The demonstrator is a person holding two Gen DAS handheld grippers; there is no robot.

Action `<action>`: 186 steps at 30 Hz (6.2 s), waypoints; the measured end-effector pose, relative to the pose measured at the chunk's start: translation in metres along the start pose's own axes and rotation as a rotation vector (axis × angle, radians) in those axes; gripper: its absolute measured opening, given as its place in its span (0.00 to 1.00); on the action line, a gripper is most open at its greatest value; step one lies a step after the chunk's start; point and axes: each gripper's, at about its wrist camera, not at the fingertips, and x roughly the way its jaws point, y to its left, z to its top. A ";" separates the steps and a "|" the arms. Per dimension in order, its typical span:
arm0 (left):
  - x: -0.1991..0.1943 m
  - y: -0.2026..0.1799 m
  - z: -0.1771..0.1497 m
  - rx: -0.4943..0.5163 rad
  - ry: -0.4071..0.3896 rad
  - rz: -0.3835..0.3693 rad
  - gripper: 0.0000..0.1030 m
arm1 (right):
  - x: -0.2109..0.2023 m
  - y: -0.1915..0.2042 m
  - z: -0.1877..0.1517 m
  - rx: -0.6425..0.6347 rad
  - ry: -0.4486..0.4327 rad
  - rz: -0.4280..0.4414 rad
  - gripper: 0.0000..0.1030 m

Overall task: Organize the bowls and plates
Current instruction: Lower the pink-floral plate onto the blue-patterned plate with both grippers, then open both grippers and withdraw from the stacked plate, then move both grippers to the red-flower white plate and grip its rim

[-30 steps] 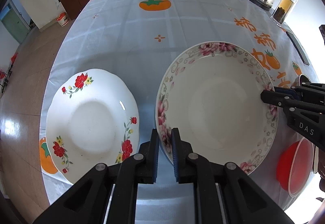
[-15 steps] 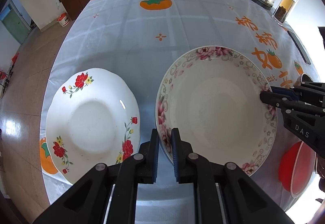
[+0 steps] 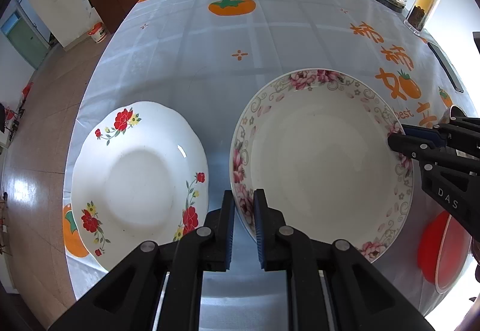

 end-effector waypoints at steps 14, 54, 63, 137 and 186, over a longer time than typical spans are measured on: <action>0.001 -0.006 -0.005 0.018 -0.010 0.040 0.15 | -0.001 0.004 -0.002 -0.019 -0.011 -0.021 0.12; 0.000 -0.018 -0.010 0.086 -0.050 0.141 0.14 | -0.001 0.008 -0.004 -0.043 -0.018 -0.050 0.13; -0.001 -0.017 -0.010 0.080 -0.053 0.138 0.14 | -0.002 0.009 -0.006 -0.045 -0.020 -0.053 0.13; -0.036 0.121 -0.057 -0.274 -0.054 0.147 0.68 | -0.045 0.086 0.025 -0.054 -0.162 0.095 0.60; 0.014 0.185 -0.044 -0.330 -0.038 0.094 0.27 | 0.039 0.169 0.095 -0.191 -0.006 0.158 0.22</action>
